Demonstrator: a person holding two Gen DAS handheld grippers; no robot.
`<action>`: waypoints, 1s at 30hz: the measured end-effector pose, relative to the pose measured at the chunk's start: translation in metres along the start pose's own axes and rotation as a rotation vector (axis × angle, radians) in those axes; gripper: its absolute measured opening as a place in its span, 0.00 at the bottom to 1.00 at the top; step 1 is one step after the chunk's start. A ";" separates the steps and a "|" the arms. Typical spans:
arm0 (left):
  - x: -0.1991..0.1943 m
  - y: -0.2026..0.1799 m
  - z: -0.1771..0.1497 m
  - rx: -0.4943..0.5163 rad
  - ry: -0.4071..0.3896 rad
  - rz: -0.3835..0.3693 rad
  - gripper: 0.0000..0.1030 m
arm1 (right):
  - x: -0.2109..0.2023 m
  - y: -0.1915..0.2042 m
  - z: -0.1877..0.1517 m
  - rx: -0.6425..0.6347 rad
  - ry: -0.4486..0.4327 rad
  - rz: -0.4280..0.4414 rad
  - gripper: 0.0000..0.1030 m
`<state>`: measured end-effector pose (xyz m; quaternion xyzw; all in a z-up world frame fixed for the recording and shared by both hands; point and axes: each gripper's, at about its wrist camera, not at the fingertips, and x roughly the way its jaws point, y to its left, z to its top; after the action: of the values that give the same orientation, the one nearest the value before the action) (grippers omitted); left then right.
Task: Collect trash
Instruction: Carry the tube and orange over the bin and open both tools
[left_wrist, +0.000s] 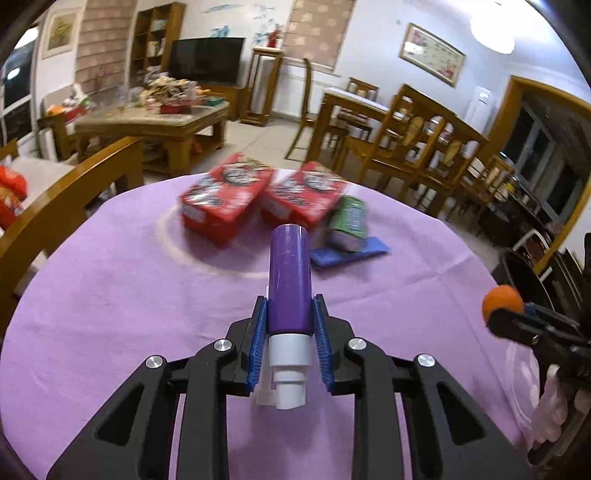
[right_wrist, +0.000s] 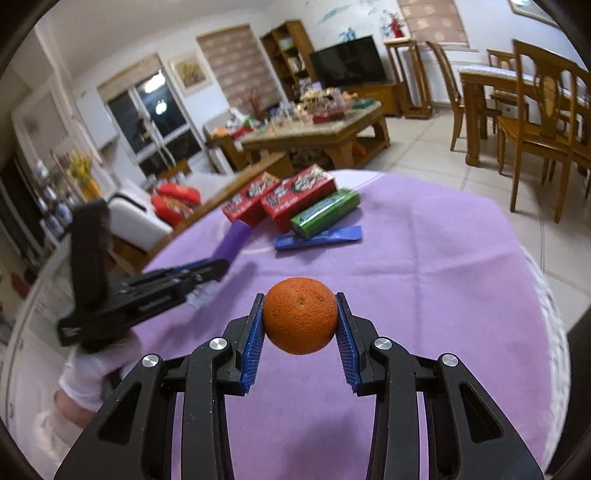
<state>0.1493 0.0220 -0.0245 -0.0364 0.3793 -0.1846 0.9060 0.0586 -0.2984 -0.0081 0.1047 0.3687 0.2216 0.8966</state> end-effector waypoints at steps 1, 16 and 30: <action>-0.004 -0.010 -0.001 0.016 -0.013 -0.012 0.24 | -0.012 -0.003 -0.004 0.015 -0.024 0.004 0.35; -0.044 -0.186 -0.013 0.221 -0.182 -0.253 0.24 | -0.179 -0.098 -0.045 0.180 -0.375 -0.114 0.35; 0.041 -0.370 -0.045 0.368 -0.029 -0.483 0.24 | -0.275 -0.247 -0.089 0.401 -0.531 -0.292 0.36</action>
<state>0.0307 -0.3333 -0.0079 0.0366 0.3070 -0.4599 0.8324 -0.0987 -0.6444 0.0114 0.2786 0.1703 -0.0204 0.9450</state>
